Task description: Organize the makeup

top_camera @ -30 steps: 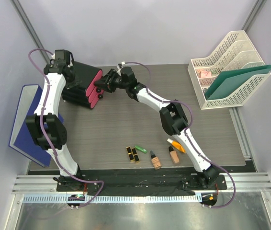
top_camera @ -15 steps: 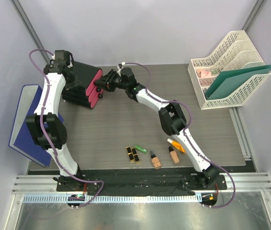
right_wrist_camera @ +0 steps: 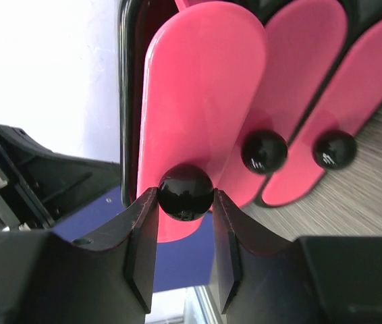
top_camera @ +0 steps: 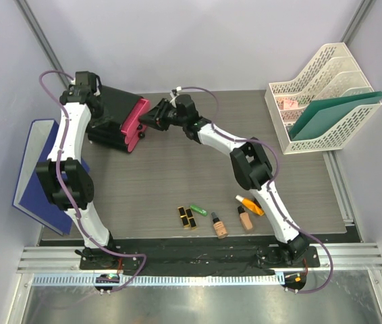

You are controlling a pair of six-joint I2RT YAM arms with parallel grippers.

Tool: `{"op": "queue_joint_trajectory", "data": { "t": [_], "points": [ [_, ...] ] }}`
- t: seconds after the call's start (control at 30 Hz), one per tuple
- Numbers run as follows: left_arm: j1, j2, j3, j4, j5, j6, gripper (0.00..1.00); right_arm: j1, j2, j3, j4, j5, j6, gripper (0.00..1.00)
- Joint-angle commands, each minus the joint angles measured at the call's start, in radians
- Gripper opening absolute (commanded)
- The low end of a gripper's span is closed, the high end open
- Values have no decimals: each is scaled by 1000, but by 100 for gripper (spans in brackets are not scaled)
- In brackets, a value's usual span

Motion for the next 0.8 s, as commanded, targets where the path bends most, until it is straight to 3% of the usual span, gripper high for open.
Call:
{"op": "queue_joint_trajectory", "data": {
  "t": [0.0,0.33,0.77],
  "points": [
    [7,15,-2,21,18,-9,0,-14,-137,-89,-25,-11,-87,1],
    [8,21,-13,22,19,-7,0,-29,-261,-264,-22,-6,-133,1],
    [8,25,-14,15,29,-9,0,-43,-328,-344,-92,29,-168,1]
  ]
}}
